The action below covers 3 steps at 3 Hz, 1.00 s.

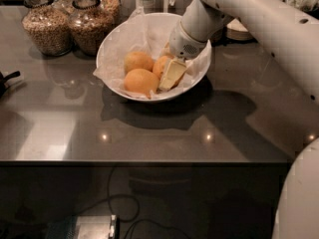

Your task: Pick orange from white bowl

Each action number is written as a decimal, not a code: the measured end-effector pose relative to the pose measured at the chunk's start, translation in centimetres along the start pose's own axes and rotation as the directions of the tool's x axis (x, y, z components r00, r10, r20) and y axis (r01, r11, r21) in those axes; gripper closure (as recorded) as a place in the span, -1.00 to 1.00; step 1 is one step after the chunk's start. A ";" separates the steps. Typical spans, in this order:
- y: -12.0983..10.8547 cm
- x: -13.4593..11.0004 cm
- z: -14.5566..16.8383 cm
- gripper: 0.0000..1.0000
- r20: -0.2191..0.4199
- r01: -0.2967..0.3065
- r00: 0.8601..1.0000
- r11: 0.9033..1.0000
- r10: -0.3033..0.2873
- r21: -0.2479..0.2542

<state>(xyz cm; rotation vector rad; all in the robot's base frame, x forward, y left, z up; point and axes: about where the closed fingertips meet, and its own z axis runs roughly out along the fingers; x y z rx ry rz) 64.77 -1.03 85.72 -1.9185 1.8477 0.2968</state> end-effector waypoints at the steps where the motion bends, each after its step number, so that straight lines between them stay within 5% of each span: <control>1: 0.2 0.0 0.2 0.38 0.000 0.002 1.000 1.000 -0.002 -0.005; 2: 0.4 0.1 -0.5 0.85 0.008 -0.006 1.000 0.999 0.006 0.032; 3: 0.7 -0.1 -3.2 1.00 0.057 -0.026 0.998 0.991 0.019 0.131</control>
Offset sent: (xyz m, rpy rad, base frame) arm -0.0077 -0.0124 0.0160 0.0269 -0.0714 -0.0532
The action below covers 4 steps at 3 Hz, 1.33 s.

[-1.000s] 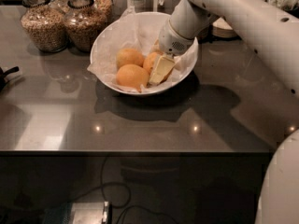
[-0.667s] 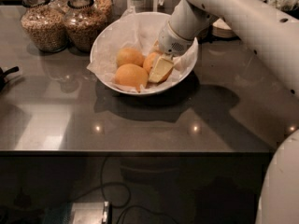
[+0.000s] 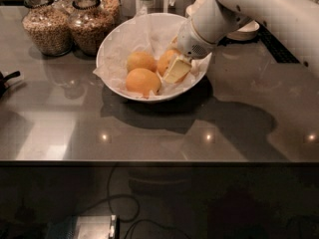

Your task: Pick orange from white bowl

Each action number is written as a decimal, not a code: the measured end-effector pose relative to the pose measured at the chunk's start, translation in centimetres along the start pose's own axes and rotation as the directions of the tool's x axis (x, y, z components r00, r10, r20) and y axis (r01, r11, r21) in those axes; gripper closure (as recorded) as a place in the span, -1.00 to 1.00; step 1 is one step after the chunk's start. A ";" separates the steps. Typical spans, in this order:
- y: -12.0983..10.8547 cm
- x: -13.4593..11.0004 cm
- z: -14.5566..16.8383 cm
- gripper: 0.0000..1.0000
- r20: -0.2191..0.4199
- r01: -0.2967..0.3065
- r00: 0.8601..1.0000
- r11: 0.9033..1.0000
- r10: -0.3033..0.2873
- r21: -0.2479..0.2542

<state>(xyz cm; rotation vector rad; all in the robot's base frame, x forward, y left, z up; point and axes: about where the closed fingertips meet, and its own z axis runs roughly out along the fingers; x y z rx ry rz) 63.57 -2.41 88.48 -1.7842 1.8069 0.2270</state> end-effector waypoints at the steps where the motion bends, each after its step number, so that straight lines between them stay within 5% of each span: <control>1: -0.3 -1.0 -4.8 1.00 0.078 0.001 0.997 0.988 -0.014 0.156; 2: 0.0 -2.6 -10.3 1.00 0.179 0.016 0.982 0.964 -0.066 0.266; 3: 2.6 -5.2 -15.6 1.00 0.299 0.066 0.939 0.945 -0.167 0.319; 4: 7.0 -8.7 -19.2 1.00 0.415 0.133 0.865 0.928 -0.280 0.349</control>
Offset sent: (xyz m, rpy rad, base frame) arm -0.0585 -0.0532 0.1659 0.3260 -0.4192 -0.0379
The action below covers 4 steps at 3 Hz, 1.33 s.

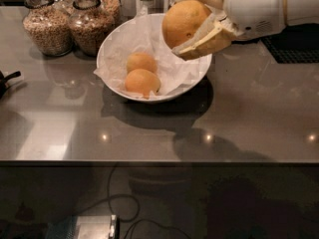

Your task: Pick orange from white bowl

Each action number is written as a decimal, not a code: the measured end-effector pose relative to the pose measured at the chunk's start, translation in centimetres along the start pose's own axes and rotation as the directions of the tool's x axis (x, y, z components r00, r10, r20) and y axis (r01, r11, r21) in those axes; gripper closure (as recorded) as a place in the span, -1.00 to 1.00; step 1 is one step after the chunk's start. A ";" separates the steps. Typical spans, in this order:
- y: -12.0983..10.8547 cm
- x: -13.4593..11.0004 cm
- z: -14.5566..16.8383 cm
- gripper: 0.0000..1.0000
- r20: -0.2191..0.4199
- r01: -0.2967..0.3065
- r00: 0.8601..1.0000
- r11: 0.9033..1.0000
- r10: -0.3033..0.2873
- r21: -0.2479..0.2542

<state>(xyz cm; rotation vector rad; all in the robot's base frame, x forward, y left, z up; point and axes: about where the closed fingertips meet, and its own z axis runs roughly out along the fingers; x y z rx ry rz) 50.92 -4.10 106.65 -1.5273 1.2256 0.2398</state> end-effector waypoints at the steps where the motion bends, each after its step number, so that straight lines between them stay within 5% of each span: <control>1: 2.7 -3.3 -1.7 1.00 0.198 0.039 0.980 0.999 -0.038 -0.002; 2: 4.4 -5.0 -2.5 1.00 0.464 0.110 0.881 0.994 -0.093 -0.008; 3: 5.8 -5.5 -2.5 1.00 0.622 0.224 0.761 0.974 -0.184 0.015; 4: 5.8 -5.5 -2.5 1.00 0.622 0.224 0.761 0.974 -0.184 0.015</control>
Offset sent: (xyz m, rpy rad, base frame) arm -0.0912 0.0006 0.0010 0.4966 -0.3772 0.6910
